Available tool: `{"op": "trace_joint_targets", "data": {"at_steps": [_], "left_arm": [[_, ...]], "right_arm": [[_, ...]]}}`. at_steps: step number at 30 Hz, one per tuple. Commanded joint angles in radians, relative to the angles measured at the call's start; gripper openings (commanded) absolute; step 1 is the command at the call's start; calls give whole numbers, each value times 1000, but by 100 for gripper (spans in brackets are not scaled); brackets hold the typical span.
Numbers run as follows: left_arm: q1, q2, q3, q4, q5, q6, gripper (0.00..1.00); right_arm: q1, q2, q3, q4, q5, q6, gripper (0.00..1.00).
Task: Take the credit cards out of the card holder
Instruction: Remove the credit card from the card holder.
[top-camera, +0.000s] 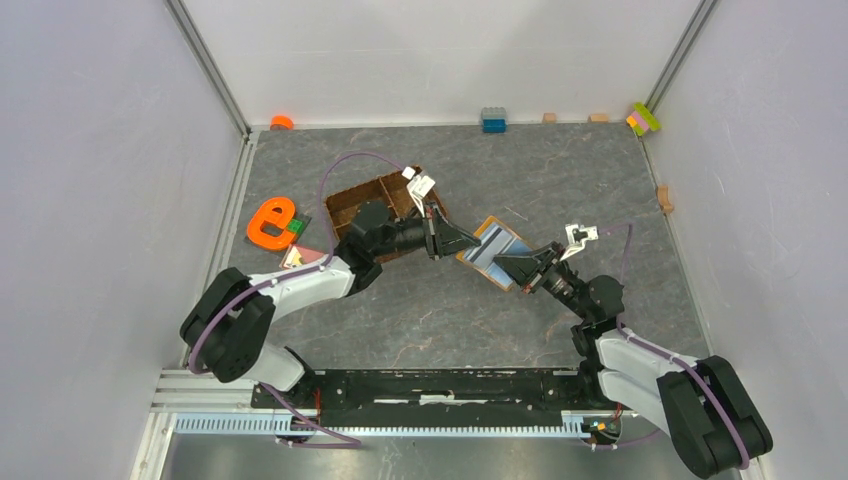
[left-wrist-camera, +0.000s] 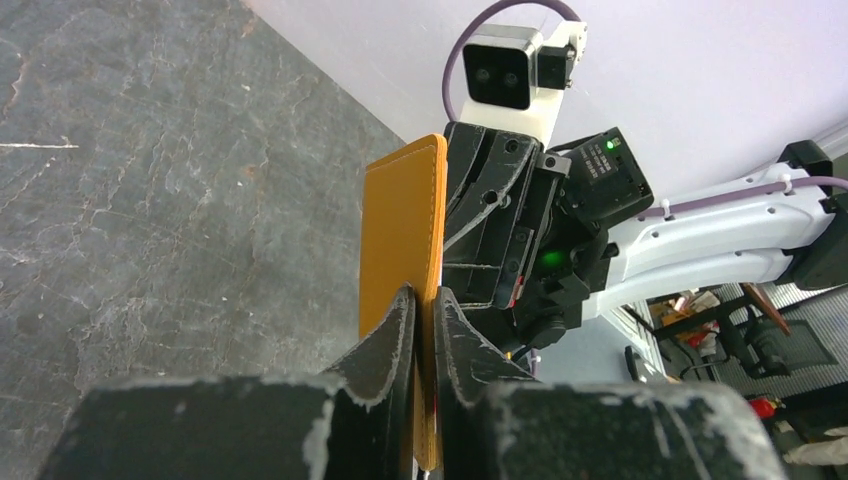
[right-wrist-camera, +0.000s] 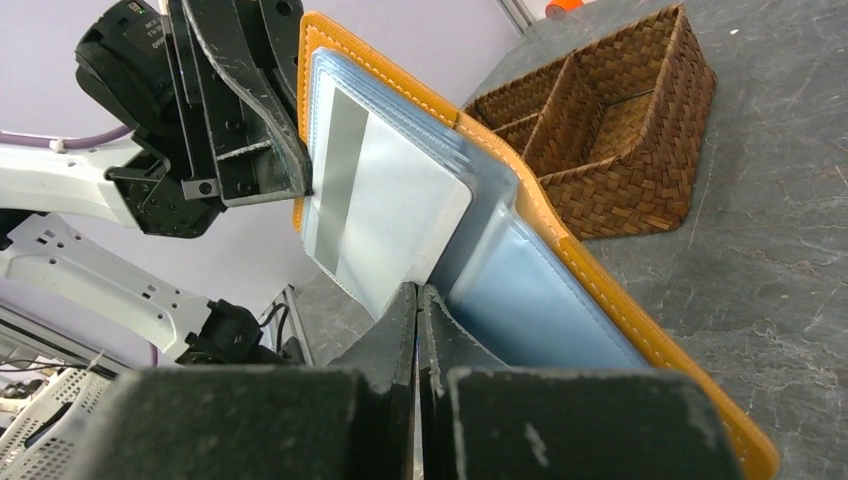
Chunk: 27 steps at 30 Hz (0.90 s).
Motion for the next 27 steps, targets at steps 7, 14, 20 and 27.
{"op": "trace_joint_targets", "data": {"at_steps": [7,14,20,27], "left_arm": [[-11,28,70,-198,104,106,17],[-11,35,101,-306,97,161,9],[-11,56,129,-382,73,203,4],[-11,74,155,-448,65,237,15]], "right_arm": [[-1,-19,61,37,2,-37,0],[-3,-22,63,34,0,-38,0],[-3,-25,66,24,-1,-46,0],[-5,-29,69,4,3,-58,0]]}}
